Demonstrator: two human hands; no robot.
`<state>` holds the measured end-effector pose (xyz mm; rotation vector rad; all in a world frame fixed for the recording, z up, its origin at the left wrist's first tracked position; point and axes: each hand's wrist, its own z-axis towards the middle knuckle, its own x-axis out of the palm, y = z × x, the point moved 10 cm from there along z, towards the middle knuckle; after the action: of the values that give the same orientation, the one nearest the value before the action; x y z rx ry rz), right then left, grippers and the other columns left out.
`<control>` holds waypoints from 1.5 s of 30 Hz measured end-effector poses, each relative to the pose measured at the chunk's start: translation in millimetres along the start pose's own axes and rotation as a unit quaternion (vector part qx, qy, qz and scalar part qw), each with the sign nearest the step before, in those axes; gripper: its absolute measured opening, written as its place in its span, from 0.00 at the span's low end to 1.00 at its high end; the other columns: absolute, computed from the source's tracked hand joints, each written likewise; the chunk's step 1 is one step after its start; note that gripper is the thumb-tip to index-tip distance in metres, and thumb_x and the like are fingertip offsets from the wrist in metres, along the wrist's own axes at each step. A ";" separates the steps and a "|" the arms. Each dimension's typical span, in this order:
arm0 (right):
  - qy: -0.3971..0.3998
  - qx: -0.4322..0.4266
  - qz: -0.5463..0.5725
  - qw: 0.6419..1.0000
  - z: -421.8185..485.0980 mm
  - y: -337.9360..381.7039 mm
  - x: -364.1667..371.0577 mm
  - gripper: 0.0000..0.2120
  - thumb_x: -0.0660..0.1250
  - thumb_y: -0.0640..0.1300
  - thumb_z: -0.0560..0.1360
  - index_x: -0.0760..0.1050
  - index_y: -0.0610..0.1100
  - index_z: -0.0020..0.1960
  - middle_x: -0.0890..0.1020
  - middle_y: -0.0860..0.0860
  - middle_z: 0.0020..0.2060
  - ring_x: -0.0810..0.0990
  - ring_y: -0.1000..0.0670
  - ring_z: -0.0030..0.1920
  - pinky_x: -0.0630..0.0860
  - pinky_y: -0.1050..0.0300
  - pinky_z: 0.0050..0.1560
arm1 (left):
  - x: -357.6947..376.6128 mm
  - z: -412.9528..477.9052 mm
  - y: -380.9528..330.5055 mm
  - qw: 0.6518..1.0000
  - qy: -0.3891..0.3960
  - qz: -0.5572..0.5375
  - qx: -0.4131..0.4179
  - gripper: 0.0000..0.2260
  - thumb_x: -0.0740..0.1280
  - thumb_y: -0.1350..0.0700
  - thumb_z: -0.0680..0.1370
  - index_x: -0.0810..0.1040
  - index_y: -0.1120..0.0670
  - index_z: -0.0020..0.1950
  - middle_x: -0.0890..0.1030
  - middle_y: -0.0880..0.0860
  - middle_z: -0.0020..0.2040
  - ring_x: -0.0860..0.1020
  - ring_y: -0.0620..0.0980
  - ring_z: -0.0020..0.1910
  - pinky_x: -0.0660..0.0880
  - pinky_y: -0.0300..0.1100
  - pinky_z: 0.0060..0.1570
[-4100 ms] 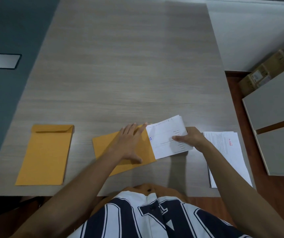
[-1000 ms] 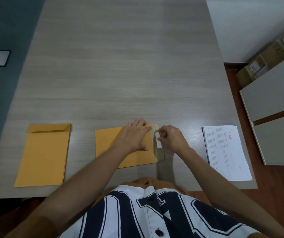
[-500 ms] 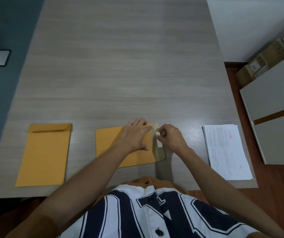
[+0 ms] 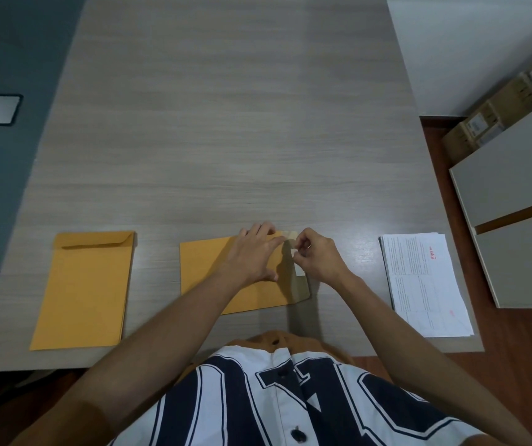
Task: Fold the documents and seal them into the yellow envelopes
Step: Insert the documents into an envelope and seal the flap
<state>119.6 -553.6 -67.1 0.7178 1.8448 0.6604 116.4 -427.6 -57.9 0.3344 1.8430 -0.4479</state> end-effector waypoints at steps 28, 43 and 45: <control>-0.325 0.196 0.153 0.912 30.3 -62.3 -106.6 0.17 0.72 0.43 0.71 0.76 0.43 0.58 0.77 0.46 0.57 0.77 0.52 0.48 0.72 0.62 0.53 | 30.1 -37.3 70.7 0.958 -0.038 -0.151 -0.242 0.31 0.64 0.41 0.77 0.63 0.55 0.75 0.66 0.57 0.62 0.66 0.56 0.61 0.70 0.46 0.60; -0.025 -0.093 -0.282 0.955 26.8 48.7 14.5 0.32 0.74 0.46 0.71 0.66 0.50 0.72 0.73 0.48 0.59 0.70 0.46 0.59 0.71 0.53 0.60 | -4.0 -17.8 70.6 0.984 -0.071 -0.081 -0.140 0.44 0.75 0.42 0.70 0.56 0.51 0.78 0.68 0.52 0.71 0.67 0.53 0.69 0.66 0.47 0.65; -0.039 -0.138 -0.296 0.944 14.6 55.4 19.7 0.25 0.71 0.39 0.72 0.72 0.48 0.68 0.74 0.47 0.54 0.71 0.46 0.55 0.75 0.52 0.54 | -5.9 -20.8 63.8 0.987 -0.091 -0.060 -0.115 0.36 0.74 0.43 0.72 0.64 0.52 0.75 0.73 0.51 0.67 0.70 0.53 0.66 0.67 0.46 0.63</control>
<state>136.8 -500.2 -44.3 -0.0109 1.7249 0.4654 128.9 -361.5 -55.3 0.0243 1.7205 -0.3308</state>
